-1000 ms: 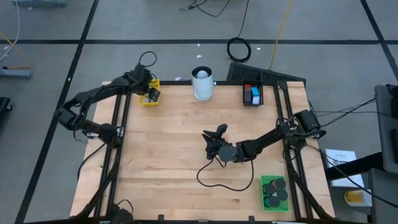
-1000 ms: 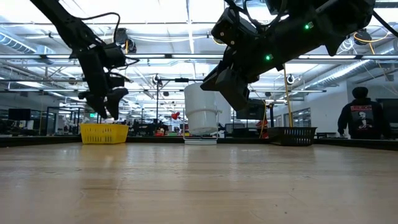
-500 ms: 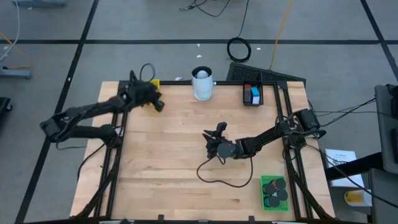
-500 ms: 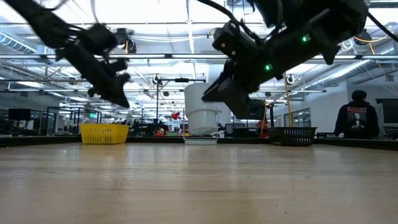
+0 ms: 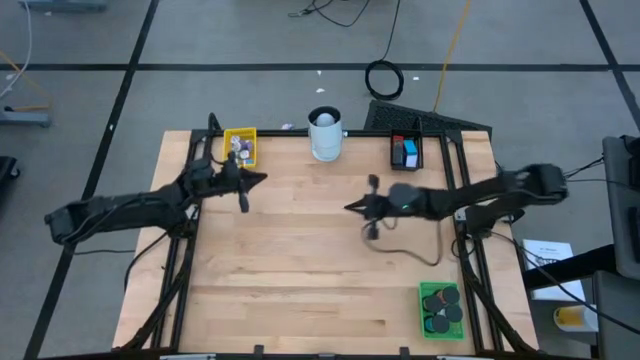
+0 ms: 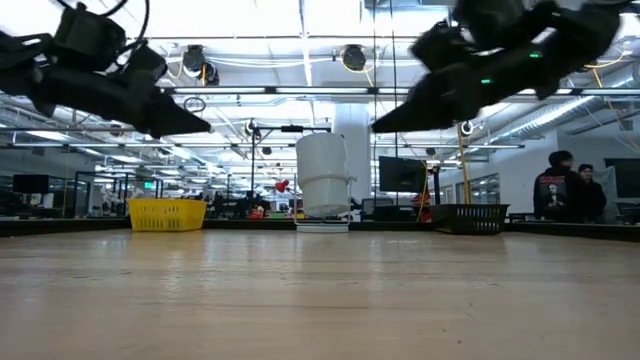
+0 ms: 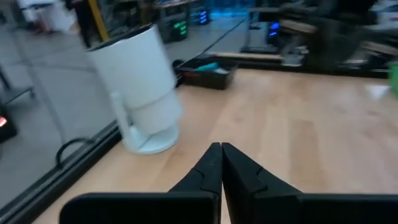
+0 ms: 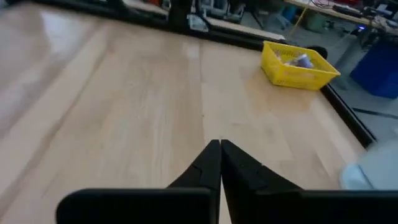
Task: Pick & Place Office items
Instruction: Return to Home Position
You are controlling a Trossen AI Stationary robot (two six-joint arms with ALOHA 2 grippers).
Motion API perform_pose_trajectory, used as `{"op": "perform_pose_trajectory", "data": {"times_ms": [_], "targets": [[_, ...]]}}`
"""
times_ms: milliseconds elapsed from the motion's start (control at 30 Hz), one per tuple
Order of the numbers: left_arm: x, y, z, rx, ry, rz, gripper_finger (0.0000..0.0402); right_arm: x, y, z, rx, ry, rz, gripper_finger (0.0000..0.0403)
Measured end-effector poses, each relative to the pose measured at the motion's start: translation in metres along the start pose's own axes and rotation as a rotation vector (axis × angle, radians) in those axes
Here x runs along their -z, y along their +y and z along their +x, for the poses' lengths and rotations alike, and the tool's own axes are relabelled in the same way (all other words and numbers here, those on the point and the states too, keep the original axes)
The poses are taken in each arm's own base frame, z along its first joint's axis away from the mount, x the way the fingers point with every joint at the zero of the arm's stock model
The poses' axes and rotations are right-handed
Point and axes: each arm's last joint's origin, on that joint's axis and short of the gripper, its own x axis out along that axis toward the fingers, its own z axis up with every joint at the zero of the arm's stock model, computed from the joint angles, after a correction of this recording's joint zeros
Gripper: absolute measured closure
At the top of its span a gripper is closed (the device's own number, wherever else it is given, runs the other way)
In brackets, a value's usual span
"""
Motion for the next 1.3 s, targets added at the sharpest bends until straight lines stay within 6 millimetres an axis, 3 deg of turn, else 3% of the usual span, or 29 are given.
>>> {"op": "perform_pose_trajectory", "data": {"times_ms": [133, 300, 467, 967, 1300], "targets": [[0.004, -0.007, -0.007, 0.079, -0.05, 0.031, 0.0392, 0.012, -0.014, -0.044, -0.014, -0.076, 0.059, 0.0402], [0.012, -0.009, -0.015, 0.082, -0.089, 0.057, 0.0398, 0.04, -0.017, -0.093, 0.034, -0.163, 0.104, 0.0402], [0.015, -0.011, -0.021, 0.092, -0.156, 0.082, 0.039, 0.068, -0.014, -0.125, 0.032, -0.261, 0.144, 0.0402], [0.008, -0.011, -0.032, 0.133, -0.227, 0.111, 0.0398, 0.077, -0.018, -0.164, 0.183, -0.337, 0.143, 0.0403], [0.015, -0.01, -0.042, 0.123, -0.212, 0.091, 0.0397, 0.078, -0.019, -0.164, 0.21, -0.33, 0.151, 0.0403]]}}
